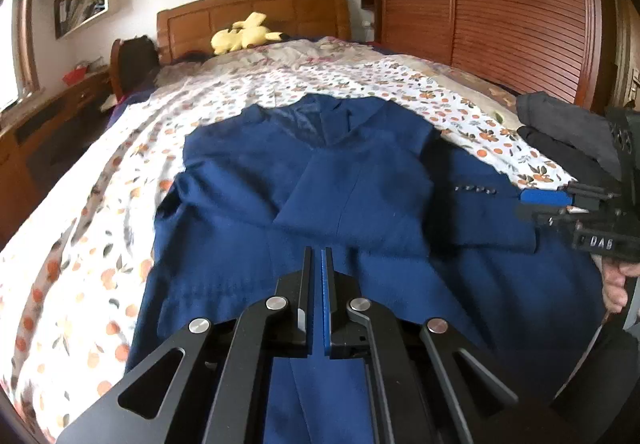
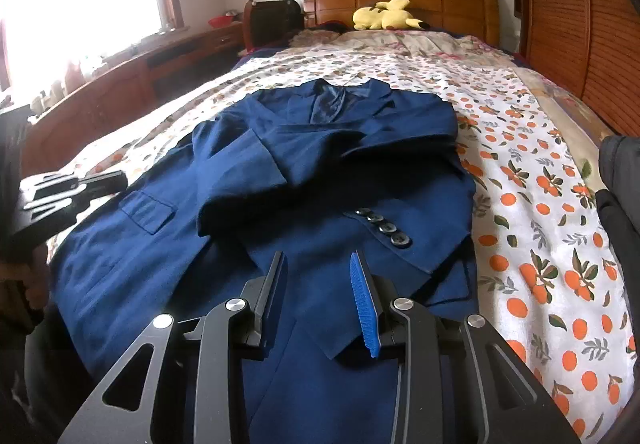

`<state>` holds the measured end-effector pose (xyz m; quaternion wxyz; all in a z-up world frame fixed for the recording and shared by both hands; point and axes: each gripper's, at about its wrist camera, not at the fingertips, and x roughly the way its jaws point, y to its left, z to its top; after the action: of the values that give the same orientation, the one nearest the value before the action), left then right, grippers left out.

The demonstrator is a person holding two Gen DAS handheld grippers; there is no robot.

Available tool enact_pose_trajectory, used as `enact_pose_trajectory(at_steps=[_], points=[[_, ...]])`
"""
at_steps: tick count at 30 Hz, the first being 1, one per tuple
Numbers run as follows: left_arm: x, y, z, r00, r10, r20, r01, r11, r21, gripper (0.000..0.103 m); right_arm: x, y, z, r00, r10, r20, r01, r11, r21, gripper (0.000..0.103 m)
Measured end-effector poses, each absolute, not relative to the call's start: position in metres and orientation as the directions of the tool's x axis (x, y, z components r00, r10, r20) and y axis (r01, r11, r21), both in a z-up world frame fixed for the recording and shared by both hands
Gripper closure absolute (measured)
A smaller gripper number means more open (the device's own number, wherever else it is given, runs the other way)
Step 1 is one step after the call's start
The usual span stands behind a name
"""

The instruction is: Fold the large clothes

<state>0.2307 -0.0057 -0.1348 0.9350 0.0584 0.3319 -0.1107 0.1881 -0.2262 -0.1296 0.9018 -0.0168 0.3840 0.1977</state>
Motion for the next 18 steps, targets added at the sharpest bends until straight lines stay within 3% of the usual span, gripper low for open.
enact_pose_trajectory(at_steps=[5,11,18], points=[[0.257,-0.025,-0.121,0.751,-0.205,-0.628,0.279,0.96,0.021,0.06,0.189,-0.226,-0.13,0.626,0.337,-0.703,-0.365,0.924,0.117,0.069],[0.294,-0.067,-0.127,0.71,-0.219,-0.669,0.33,0.943,0.041,0.052,0.188,-0.234,-0.129,0.641,0.331,-0.693,-0.354,0.928,0.115,0.059],[0.326,-0.116,-0.159,0.635,-0.213,-0.743,0.391,0.918,0.071,0.051,0.184,-0.249,-0.128,0.652,0.321,-0.687,-0.338,0.934,0.115,0.058]])
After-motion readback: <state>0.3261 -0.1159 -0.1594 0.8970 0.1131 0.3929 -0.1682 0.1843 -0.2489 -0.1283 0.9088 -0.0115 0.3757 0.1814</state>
